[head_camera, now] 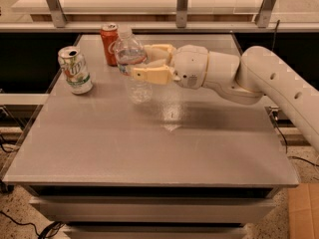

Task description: Place water bottle upright

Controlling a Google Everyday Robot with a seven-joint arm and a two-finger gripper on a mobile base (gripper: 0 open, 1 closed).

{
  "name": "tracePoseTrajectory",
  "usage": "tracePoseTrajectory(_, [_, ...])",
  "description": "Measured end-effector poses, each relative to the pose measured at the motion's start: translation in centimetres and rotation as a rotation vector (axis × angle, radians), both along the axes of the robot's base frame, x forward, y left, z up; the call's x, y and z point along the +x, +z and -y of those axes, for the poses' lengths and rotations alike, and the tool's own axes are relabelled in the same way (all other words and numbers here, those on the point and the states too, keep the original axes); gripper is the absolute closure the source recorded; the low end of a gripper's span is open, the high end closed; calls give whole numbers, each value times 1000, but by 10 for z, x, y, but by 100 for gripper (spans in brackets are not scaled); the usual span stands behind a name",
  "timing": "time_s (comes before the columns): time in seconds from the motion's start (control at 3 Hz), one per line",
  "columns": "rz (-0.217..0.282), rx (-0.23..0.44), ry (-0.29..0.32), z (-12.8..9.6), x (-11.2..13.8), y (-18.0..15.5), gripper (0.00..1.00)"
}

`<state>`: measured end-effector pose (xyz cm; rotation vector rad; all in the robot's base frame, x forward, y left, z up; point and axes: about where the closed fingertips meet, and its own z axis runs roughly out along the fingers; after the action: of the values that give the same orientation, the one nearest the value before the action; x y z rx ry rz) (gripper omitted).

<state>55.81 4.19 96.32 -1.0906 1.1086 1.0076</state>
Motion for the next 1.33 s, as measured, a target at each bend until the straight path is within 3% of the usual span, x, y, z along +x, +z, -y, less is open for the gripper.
tracePoseTrajectory(1.33, [-41,20,15,-7,1,-21,100])
